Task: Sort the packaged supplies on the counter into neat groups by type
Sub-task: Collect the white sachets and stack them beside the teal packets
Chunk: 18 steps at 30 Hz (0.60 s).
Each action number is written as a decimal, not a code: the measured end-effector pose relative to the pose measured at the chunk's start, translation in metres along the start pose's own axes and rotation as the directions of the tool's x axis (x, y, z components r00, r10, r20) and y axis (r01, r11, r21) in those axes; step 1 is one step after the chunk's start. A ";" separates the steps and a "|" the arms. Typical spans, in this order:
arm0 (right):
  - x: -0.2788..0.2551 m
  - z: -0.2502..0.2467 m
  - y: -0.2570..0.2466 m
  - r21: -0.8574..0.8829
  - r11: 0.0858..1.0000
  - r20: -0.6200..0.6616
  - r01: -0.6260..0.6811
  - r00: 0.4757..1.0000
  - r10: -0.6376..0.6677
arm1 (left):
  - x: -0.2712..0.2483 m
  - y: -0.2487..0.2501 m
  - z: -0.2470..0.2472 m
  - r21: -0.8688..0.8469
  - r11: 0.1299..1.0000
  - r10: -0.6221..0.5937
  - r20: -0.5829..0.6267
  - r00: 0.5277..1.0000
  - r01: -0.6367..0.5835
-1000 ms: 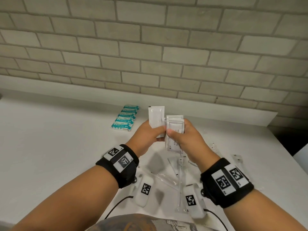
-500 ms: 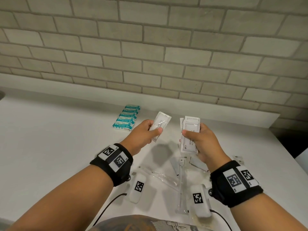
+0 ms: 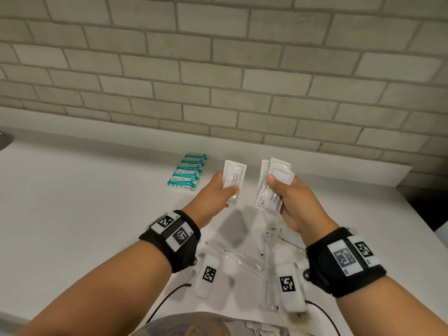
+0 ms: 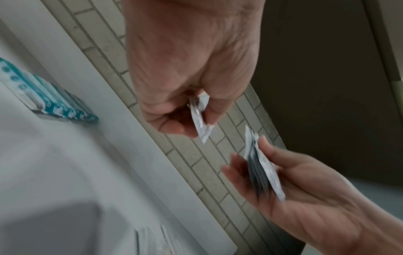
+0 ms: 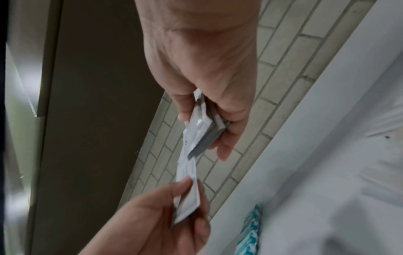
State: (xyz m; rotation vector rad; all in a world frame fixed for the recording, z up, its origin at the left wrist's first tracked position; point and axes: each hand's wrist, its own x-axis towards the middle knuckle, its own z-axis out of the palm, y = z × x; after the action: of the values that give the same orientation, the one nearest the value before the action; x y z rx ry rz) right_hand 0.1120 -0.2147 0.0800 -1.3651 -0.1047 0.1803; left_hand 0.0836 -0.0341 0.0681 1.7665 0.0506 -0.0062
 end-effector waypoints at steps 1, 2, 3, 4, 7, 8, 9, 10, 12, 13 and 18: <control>0.000 0.006 0.002 -0.028 1.000 0.032 -0.005 0.999 0.006 | -0.003 0.004 0.004 -0.046 0.999 0.007 0.024 1.000 -0.006; -0.001 0.013 0.005 -0.068 0.998 0.062 -0.012 0.998 0.016 | -0.006 0.008 0.008 -0.091 0.996 0.017 0.059 0.998 -0.012; -0.001 0.020 0.008 -0.104 0.994 0.074 -0.022 0.997 0.029 | -0.009 0.011 0.011 -0.132 0.991 0.033 0.097 0.995 -0.020; -0.002 0.025 0.010 -0.137 0.990 0.061 -0.033 0.997 0.041 | -0.011 0.013 0.014 -0.156 0.987 0.049 0.125 0.991 -0.029; -0.002 0.029 0.009 -0.208 0.977 -0.014 -0.039 0.999 0.037 | -0.013 0.016 0.012 -0.125 0.991 0.072 0.119 0.990 -0.057; -0.002 0.028 0.008 -0.214 0.976 -0.016 -0.031 0.999 0.028 | -0.012 0.015 0.009 -0.119 0.991 0.066 0.101 0.993 -0.054; -0.003 0.027 0.007 -0.233 0.972 -0.007 -0.010 1.000 0.008 | -0.010 0.013 0.006 -0.124 0.991 0.059 0.089 0.994 -0.048; -0.004 0.026 0.006 -0.260 0.965 0.005 0.019 1.000 -0.018 | -0.010 0.011 0.004 -0.130 0.990 0.058 0.089 0.994 -0.046; -0.006 0.027 0.005 -0.271 0.960 0.046 0.063 0.998 -0.052 | -0.008 0.006 0.002 -0.175 0.984 0.064 0.142 0.988 -0.039; -0.006 0.029 0.005 -0.251 0.966 0.074 0.066 0.996 -0.048 | -0.008 0.005 0.003 -0.228 0.973 0.064 0.178 0.982 -0.022; -0.005 0.041 0.003 -0.242 0.970 0.080 0.032 0.997 -0.012 | -0.010 0.008 0.007 -0.347 0.937 0.055 0.250 0.967 0.036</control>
State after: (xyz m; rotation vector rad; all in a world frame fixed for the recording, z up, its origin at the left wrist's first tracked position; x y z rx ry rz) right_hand 0.0998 -0.1755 0.0851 -1.6014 -0.2130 0.2072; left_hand 0.0740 -0.0426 0.0752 1.3968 -0.1381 -0.2072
